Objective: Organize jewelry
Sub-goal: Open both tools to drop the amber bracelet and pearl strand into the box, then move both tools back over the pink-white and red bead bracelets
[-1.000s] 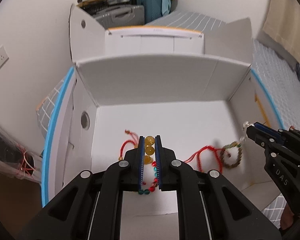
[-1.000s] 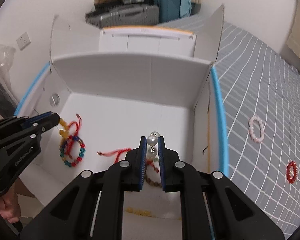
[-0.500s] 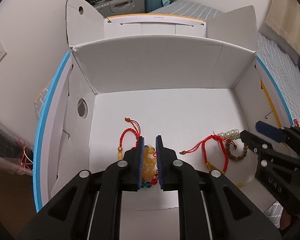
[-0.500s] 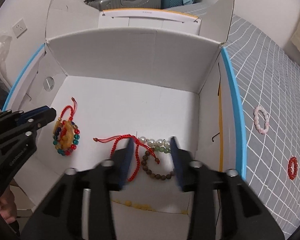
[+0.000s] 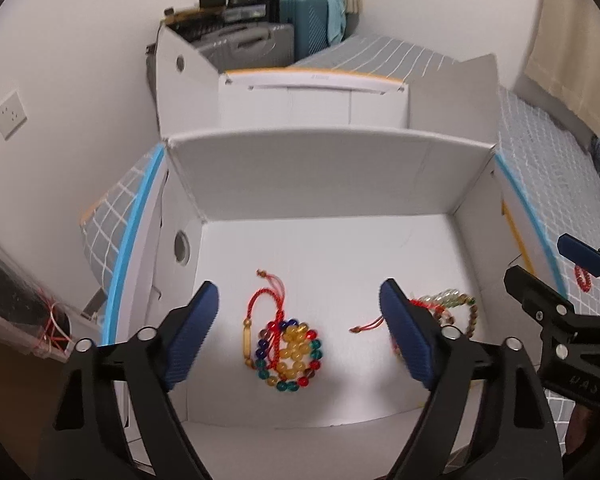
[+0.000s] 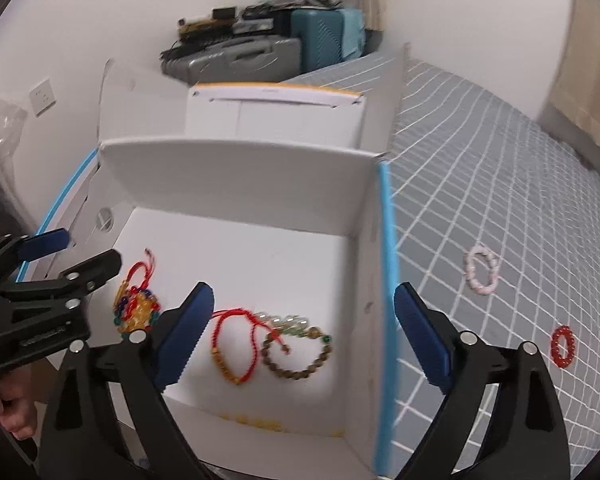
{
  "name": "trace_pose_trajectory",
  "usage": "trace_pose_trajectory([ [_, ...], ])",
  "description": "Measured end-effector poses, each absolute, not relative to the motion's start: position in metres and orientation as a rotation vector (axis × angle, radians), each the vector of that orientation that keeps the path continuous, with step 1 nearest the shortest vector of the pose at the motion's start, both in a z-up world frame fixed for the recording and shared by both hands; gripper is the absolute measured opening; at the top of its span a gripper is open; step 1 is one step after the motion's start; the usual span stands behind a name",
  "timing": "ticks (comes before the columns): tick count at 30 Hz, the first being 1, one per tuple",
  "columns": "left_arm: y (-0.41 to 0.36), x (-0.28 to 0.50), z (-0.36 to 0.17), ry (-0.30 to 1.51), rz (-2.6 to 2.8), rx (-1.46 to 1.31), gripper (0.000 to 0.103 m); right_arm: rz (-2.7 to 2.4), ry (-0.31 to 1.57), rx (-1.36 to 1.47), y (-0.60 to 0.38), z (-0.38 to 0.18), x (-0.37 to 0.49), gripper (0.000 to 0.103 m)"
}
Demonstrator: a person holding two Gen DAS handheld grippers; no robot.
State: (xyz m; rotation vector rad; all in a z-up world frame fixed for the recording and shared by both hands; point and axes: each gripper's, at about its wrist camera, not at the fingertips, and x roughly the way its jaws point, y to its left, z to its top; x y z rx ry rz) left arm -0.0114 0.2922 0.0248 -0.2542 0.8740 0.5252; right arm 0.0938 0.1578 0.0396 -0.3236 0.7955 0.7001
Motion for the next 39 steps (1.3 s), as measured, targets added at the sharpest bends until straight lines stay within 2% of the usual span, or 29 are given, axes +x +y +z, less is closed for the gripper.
trace_pose_trajectory([
  [2,0.288,-0.009,0.029,0.859,0.52,-0.253,0.089,0.679,0.788,-0.312,0.149,0.042,0.099,0.09],
  [10,0.264,0.009,0.039,0.819,0.498,-0.218,0.097,0.621,0.76,-0.259,0.113,0.053,0.116,0.092],
  [28,0.162,0.115,0.06,0.8,0.2,-0.225,0.096,0.386,0.726,-0.092,-0.03,0.073,0.185,0.093],
  [39,0.071,0.211,0.038,0.858,0.18,-0.151,0.096,0.232,0.81,-0.038,-0.122,0.038,0.23,0.093],
])
